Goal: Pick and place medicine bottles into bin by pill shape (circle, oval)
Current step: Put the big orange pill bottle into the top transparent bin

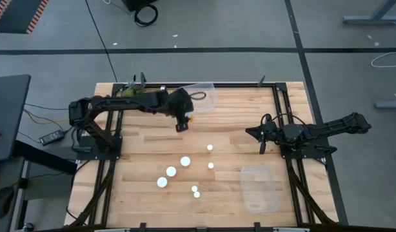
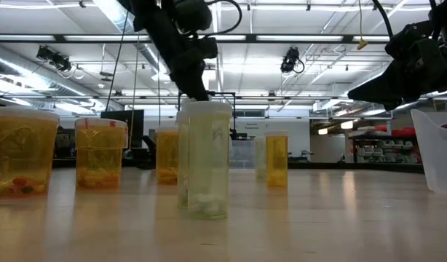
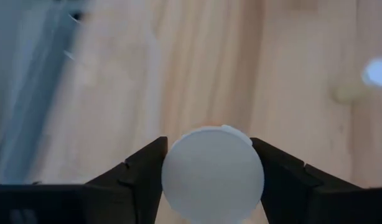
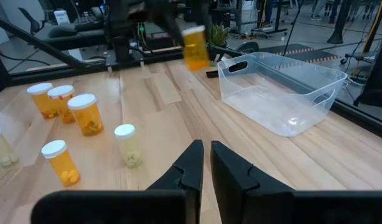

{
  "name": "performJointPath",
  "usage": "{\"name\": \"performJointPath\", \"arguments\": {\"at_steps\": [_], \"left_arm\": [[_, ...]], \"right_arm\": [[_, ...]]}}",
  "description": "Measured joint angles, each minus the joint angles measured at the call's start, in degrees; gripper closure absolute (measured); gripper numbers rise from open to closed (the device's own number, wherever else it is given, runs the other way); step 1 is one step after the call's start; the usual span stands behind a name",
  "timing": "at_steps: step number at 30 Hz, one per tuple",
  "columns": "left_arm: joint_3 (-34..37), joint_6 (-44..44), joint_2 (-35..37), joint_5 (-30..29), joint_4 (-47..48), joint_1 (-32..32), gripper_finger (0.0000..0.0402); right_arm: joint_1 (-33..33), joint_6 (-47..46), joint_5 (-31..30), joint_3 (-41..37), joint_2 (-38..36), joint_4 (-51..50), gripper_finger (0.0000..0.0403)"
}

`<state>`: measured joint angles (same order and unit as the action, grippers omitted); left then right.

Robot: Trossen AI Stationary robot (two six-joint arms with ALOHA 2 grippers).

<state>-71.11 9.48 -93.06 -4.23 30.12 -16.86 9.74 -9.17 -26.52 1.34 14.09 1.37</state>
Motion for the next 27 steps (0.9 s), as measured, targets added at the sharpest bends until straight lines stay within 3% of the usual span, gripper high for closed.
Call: {"name": "performJointPath", "arguments": {"at_steps": [7, 15, 27], "left_arm": [[-1.71, 0.28, -0.12, -0.02, -4.35, -4.19, 0.0184], [-1.91, 1.03, -5.63, -0.02, -10.39, -8.38, 0.0181], [-19.60, 4.33, -21.36, 0.00, 1.99, -12.72, 0.0181]], "right_arm": [[-0.01, 0.00, 0.00, 0.00, 0.00, 0.00, 0.0366], [0.00, 0.00, -0.01, 0.00, 0.07, -0.04, 0.0366], [0.00, 0.02, 0.00, 0.00, 0.17, -0.20, 0.0366]]}}
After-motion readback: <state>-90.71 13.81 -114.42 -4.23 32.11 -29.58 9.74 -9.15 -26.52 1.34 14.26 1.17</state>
